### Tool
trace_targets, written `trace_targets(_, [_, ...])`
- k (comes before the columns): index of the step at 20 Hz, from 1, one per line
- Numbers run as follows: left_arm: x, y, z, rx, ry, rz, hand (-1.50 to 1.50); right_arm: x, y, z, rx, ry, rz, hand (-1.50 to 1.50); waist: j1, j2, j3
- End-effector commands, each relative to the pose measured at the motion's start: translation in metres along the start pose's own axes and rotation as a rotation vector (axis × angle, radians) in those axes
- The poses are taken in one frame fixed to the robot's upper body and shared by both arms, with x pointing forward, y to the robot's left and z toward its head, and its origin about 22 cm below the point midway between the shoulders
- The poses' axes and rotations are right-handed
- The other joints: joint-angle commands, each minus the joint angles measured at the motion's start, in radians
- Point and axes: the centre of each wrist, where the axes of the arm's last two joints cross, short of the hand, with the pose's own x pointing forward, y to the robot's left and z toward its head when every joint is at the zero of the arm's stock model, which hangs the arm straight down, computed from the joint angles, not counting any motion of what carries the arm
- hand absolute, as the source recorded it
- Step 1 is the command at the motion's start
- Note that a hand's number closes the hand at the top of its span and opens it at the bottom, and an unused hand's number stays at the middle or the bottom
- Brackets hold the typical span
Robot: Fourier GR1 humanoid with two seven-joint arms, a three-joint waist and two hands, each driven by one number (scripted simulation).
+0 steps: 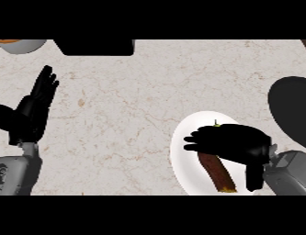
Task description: Pick the sweet potato from the plate and place it in the pan
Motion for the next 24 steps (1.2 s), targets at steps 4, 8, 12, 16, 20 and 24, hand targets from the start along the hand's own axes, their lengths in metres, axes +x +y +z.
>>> trace_targets(4, [0.01,0.015,0.005,-0.011,0.008,0.003,0.0,-0.002,0.007,-0.031,0.053,-0.001,0.038,-1.5,0.006,0.0,0.0])
trace_targets(8, [0.011,0.009,0.003,0.003,-0.021,0.006,0.0,-0.018,0.017,-0.031,0.068,0.025,0.031,-1.5,0.003,0.0,0.0])
trace_targets(12, [0.004,-0.006,0.01,0.005,-0.024,0.004,0.0,-0.009,0.038,-0.039,0.128,0.026,0.042,-1.5,0.001,-0.001,0.0])
trace_targets(16, [0.004,0.012,-0.004,0.001,-0.003,0.005,0.0,0.0,0.033,-0.062,0.151,-0.02,0.04,1.5,0.002,0.001,0.0])
trace_targets(20, [0.006,0.015,-0.003,-0.013,0.006,-0.007,0.0,0.008,0.042,-0.053,0.124,-0.122,0.1,1.5,0.001,0.0,0.0])
trace_targets(24, [-0.004,0.006,0.005,0.018,-0.005,0.0,0.0,-0.003,0.03,-0.037,0.118,-0.13,0.093,1.5,0.0,-0.001,0.0])
